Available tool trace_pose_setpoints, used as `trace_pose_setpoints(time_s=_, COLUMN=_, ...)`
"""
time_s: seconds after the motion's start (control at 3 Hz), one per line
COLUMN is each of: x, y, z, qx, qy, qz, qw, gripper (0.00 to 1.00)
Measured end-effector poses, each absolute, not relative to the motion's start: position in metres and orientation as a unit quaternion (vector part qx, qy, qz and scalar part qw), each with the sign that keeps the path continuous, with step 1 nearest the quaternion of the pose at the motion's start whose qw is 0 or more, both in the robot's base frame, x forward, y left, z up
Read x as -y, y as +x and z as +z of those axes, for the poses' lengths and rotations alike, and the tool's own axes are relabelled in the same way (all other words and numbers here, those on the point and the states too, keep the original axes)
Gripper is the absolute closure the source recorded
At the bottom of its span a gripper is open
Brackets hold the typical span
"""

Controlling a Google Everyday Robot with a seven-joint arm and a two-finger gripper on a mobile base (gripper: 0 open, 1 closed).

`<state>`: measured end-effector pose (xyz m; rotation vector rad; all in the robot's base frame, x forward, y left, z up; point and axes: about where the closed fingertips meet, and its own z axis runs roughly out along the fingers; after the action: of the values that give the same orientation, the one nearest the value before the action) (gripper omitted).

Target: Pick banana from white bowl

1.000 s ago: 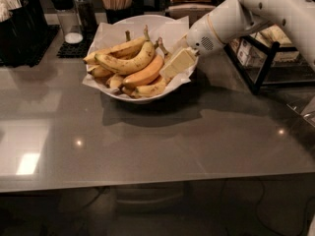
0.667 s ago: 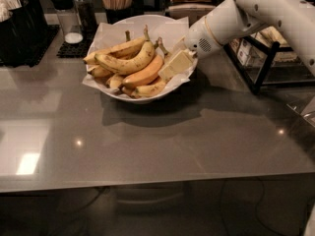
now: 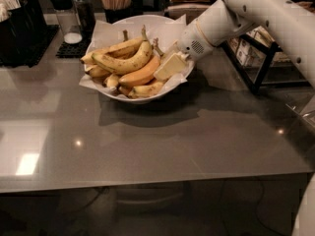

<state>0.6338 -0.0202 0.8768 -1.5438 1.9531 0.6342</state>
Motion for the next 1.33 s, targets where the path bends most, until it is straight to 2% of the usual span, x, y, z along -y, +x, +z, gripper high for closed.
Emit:
trace_pose_setpoints(time_s=0.33, x=0.011, y=0.633, z=0.882, qx=-0.722, qy=-0.595, qz=0.222, qw=0.275, gripper=0.95)
trace_pose_setpoints(time_s=0.67, x=0.003, y=0.630, z=0.891, qx=-0.714, qy=-0.622, qz=0.188, qw=0.262, gripper=1.00)
trace_pose_setpoints(time_s=1.33, x=0.018, y=0.616, z=0.916, qx=-0.695, qy=-0.638, qz=0.172, qw=0.285, gripper=1.00)
